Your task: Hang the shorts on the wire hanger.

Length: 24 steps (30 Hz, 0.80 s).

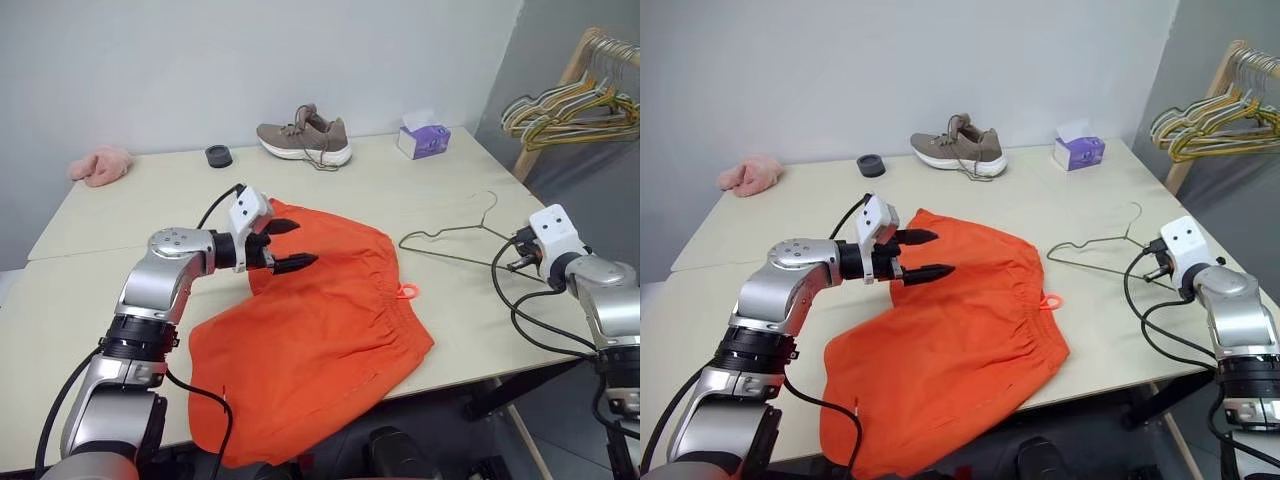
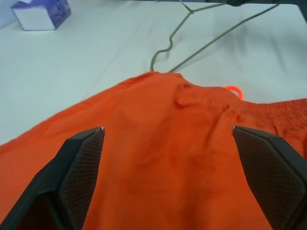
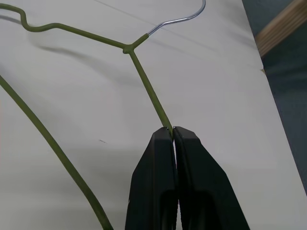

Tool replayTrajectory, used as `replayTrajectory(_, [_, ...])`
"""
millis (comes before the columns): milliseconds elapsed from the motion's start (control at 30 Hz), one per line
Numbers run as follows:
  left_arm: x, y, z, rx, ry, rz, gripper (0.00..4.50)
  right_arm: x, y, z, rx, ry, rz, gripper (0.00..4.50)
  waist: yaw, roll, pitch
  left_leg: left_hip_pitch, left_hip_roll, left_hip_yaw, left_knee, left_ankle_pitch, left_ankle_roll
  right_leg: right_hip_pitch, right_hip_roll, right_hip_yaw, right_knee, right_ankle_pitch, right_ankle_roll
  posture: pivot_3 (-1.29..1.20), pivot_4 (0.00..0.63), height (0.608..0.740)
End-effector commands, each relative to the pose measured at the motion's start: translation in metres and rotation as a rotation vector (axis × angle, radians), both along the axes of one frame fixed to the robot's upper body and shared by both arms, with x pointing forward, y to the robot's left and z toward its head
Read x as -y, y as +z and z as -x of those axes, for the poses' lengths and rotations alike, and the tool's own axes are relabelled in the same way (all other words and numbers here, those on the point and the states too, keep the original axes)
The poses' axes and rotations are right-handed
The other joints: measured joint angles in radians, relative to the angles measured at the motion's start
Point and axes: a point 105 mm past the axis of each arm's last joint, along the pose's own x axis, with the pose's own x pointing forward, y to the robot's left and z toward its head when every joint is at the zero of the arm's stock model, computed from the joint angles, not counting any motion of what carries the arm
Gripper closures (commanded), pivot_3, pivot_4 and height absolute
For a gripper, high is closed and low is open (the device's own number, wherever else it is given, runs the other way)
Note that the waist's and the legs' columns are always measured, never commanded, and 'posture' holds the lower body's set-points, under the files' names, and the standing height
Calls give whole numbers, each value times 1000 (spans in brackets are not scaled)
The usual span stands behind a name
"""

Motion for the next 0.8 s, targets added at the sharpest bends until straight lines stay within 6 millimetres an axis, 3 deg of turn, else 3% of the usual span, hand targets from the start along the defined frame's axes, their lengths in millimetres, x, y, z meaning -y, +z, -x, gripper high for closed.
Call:
replayTrajectory(33, [7,13,0,46,-20,16,0,-7,43,-2,163,41,68,4475,0,0,0,0,0,0,0,0,0,0,0,0,0,0,1,-314,48,740])
replayTrajectory(367, [9,17,-12,85,31,52,0,-35,80,0,342,175,244,4475,0,0,0,0,0,0,0,0,0,0,0,0,0,0,0,-322,49,740])
replayTrajectory(467, [9,20,-21,88,76,89,0,-51,102,2,426,229,273,4475,-1,0,0,0,0,0,0,0,0,0,0,0,0,0,1,-327,50,740])
replayTrajectory(567, [10,20,-27,88,94,105,0,-62,111,3,452,274,298,4475,-5,0,0,0,0,0,1,0,0,0,0,0,0,0,1,-336,50,740])
replayTrajectory(700, [17,18,-23,85,54,109,0,-60,83,7,290,297,264,4475,-10,0,0,0,0,-1,0,0,0,0,0,0,-1,0,0,-338,51,740])
replayTrajectory(800, [27,14,-1,41,-82,112,0,-52,55,15,141,309,206,4475,-9,0,0,-1,0,-1,0,0,0,1,0,-2,-1,1,-1,-341,51,740])
